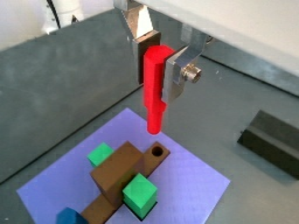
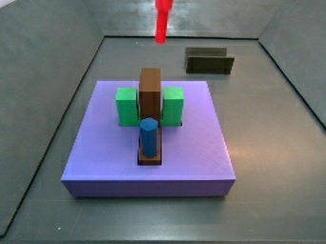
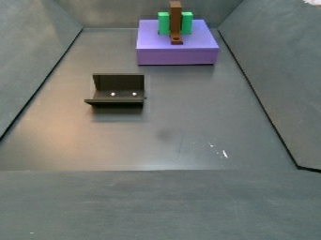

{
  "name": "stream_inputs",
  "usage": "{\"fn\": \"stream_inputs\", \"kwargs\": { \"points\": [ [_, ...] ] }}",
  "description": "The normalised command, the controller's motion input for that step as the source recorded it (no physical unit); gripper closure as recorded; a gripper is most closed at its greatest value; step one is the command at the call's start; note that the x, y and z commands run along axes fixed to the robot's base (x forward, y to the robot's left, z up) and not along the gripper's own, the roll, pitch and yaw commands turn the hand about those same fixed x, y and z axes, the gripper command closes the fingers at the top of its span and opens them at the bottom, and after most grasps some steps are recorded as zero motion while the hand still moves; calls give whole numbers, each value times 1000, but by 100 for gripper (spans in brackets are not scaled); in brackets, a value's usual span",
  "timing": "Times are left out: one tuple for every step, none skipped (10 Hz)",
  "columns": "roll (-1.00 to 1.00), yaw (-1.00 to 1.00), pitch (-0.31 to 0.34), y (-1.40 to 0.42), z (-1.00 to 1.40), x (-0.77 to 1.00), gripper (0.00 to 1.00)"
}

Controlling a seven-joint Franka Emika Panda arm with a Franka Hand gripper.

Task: Pick up the red object. Move up. Place the red object on the fixture. Regrasp the red object. Move to above the board. Insert the red object.
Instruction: Insert the red object.

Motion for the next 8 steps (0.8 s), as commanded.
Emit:
{"fn": "stream_inputs", "kwargs": {
  "points": [
    [0,0,0,74,-651,63,100],
    [0,0,0,91,-591,63,100],
    [-51,-14,0,303,-460,0,100],
    [-264,-23,0,351,-549,-26,100],
    [-270,-17,-3,311,-560,-17,100],
    [-260,0,-53,123,-391,-51,100],
    [-171,0,-63,0,-331,-23,100],
    [-129,0,-74,0,-217,-43,100]
  ]
}}
